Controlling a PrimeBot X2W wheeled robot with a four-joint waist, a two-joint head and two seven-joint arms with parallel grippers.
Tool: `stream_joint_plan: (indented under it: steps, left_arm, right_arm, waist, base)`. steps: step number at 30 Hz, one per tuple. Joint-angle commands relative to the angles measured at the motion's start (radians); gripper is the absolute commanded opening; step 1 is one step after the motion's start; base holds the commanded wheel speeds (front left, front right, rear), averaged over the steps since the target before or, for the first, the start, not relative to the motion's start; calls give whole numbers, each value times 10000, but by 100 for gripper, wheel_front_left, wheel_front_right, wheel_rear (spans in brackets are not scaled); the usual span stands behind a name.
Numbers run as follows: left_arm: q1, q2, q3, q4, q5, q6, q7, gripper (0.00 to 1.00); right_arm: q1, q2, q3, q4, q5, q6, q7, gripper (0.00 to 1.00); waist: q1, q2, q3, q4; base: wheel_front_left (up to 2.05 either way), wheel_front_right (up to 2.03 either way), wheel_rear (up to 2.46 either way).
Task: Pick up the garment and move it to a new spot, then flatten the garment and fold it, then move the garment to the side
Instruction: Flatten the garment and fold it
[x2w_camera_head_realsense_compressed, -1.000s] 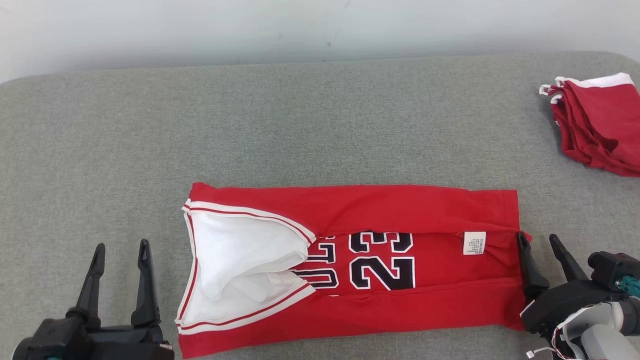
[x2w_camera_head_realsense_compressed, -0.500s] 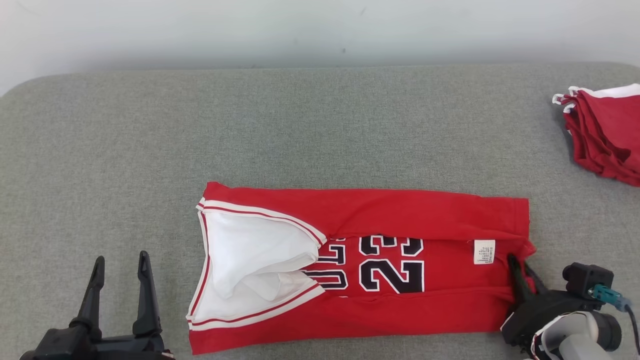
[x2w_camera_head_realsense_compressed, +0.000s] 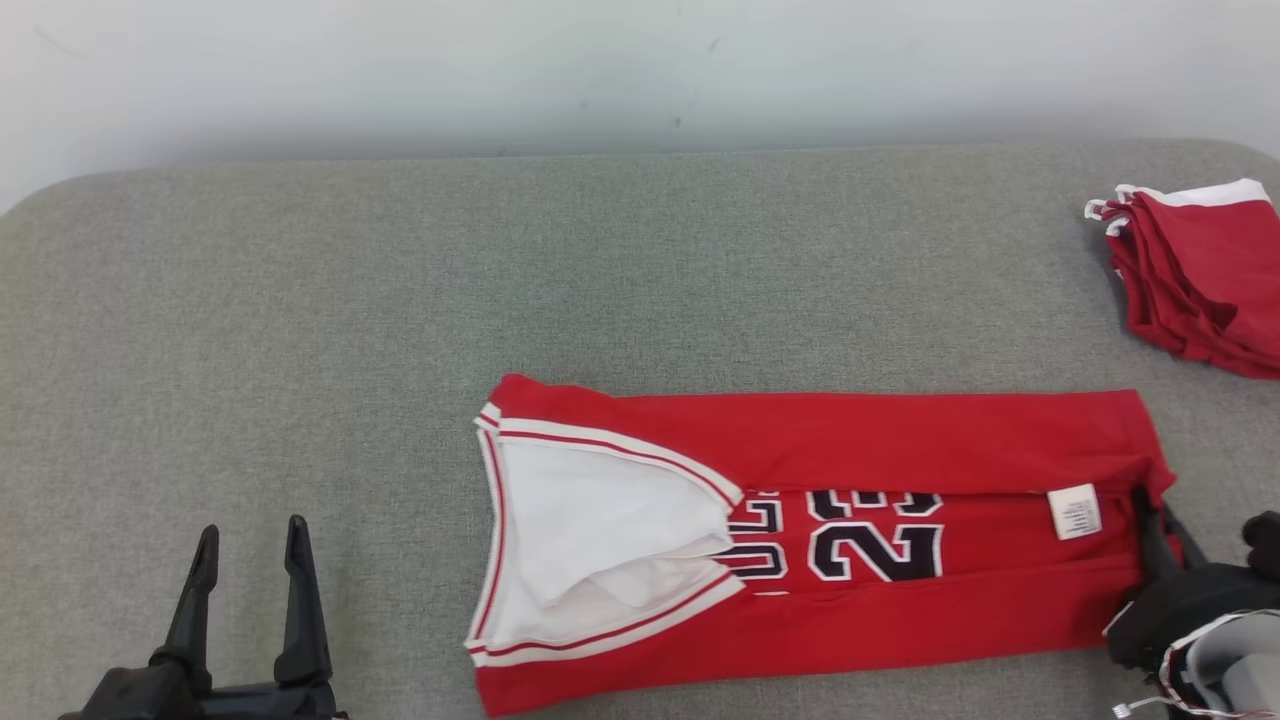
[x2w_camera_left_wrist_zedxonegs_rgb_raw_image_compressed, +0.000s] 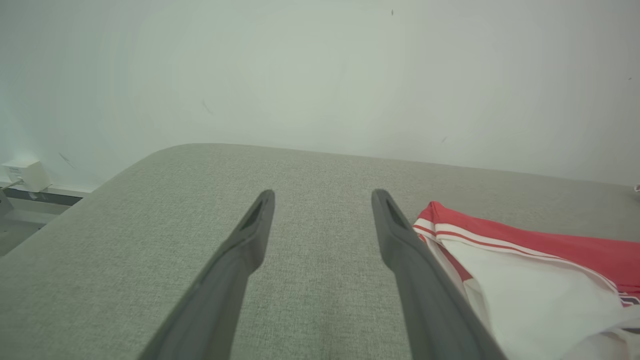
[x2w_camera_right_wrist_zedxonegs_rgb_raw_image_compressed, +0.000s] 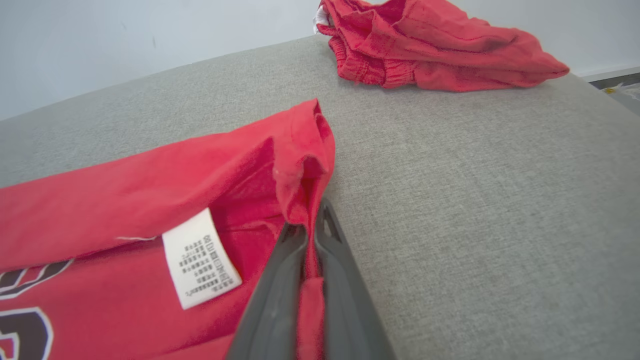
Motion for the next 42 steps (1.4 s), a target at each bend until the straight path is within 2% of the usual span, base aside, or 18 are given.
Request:
stream_joint_plan:
  steps: [1, 6, 9, 17, 24, 31, 42]
  left_arm:
    - [137, -22, -23, -36, 18, 10, -31, 100]
    - [201, -23, -37, -35, -73, 9, -30, 100]
    - [212, -25, -56, -22, -185, 9, -31, 100]
    - [149, -25, -137, -63, -204, 10, -30, 100]
    - [-10, -23, -245, -45, -196, 10, -31, 100]
    - [-95, -26, -375, 16, -335, 9, -30, 100]
    - [-216, -23, -621, 161, -470, 64, -30, 100]
  right_arm:
    - [-72, -221, -130, -40, -99, -32, -87, 0]
    - [55, -309, -139, -523, -386, -32, -85, 0]
    - [231, -156, -48, -1225, -662, -32, -84, 0]
    - [770, 644, 689, -3488, -1257, -31, 40, 0]
    - [1016, 1583, 1628, -5097, -1763, -31, 742, 0]
    - [730, 2386, 2490, -5269, -1908, -31, 1064, 0]
    - [30, 3129, 3973, -4453, -1632, -31, 984, 0]
  waist:
    - [0, 0, -17, -27]
    - [0, 0, -58, -103]
    - [0, 0, -86, -177]
    - [0, 0, -83, -333]
    - [0, 0, -47, -176]
    - [0, 0, -21, 263]
    - [0, 0, 40, 1000]
  base:
    - [0, 0, 0]
    - [0, 0, 0]
    - [0, 0, 0]
    - [0, 0, 0]
    - [0, 0, 0]
    - [0, 0, 0]
    - [0, 0, 0]
